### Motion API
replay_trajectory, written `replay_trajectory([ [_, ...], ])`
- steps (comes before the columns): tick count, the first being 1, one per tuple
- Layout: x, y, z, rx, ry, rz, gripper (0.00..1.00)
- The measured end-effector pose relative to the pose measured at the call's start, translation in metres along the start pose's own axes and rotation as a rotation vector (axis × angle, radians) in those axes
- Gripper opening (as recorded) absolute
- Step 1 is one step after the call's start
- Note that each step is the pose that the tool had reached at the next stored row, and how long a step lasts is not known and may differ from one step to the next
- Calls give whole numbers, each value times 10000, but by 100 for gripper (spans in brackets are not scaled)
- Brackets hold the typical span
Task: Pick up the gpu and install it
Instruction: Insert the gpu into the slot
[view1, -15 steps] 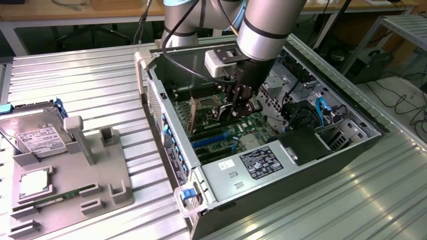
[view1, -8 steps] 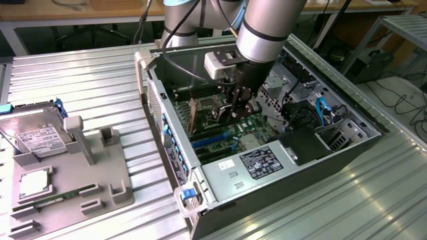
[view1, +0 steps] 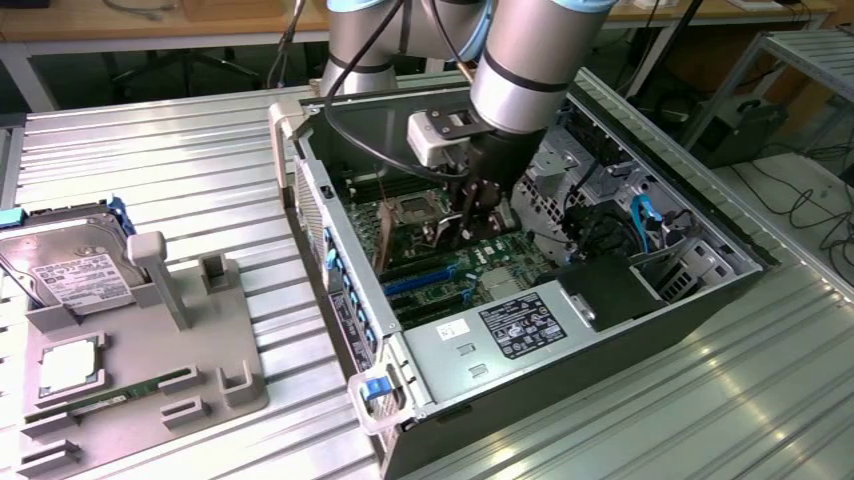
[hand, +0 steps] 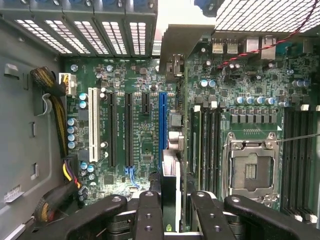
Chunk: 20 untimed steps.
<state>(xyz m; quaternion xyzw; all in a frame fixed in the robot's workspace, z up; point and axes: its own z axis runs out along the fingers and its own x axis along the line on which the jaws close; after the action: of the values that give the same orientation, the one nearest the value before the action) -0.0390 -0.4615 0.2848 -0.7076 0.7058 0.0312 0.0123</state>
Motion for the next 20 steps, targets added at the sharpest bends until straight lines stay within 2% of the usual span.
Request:
replay_trajectory([
  [5,5,2,75,1,0,-1,27],
  [13,5,2,82,2,1,0,27],
  [15,5,3,83,34,0,-1,27],
  [17,4,3,84,128,-1,-7,27],
  [20,4,2,83,137,2,-9,27],
])
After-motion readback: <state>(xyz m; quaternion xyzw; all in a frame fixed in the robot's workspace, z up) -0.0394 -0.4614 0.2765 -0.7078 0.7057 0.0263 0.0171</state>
